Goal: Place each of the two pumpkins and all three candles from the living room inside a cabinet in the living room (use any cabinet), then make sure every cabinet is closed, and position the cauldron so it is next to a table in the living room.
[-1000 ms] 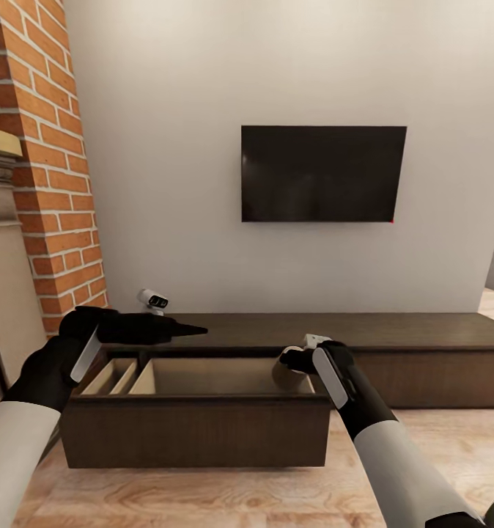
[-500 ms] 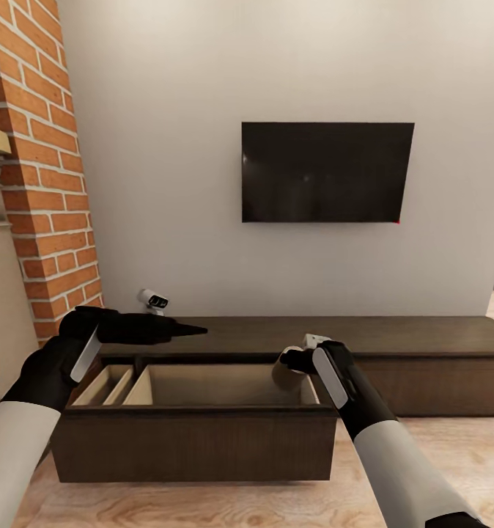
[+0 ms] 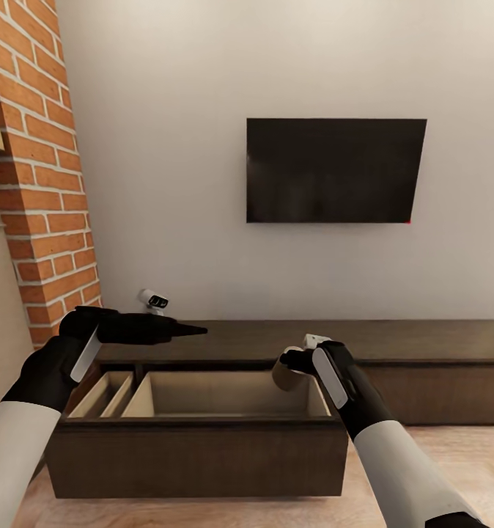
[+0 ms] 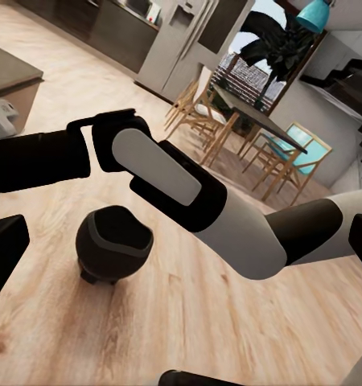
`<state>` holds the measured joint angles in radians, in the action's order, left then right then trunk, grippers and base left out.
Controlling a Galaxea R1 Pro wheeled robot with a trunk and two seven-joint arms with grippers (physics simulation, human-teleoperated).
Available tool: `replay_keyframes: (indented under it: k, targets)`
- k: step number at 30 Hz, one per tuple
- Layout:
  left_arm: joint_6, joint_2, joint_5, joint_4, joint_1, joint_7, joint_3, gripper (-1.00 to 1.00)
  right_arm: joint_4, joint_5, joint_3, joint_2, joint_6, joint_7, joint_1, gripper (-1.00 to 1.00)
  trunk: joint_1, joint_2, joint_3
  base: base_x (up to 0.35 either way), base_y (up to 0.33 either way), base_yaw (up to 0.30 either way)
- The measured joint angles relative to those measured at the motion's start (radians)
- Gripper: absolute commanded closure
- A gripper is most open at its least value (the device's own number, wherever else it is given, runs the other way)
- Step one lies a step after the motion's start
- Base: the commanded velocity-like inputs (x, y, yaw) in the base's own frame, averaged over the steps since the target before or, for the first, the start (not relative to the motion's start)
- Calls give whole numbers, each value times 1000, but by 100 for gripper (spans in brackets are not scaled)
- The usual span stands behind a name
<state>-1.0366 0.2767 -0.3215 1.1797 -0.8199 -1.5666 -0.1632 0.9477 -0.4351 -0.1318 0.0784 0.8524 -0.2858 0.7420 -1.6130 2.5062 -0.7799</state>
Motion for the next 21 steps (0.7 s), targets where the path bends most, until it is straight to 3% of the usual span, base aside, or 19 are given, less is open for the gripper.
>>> replay_keyframes:
  k: [21]
  targets:
    - [0,0,0,3,0,0,0,-100,-2,2,0,-1,0,0,0,100,0,0,0,100,-25,0]
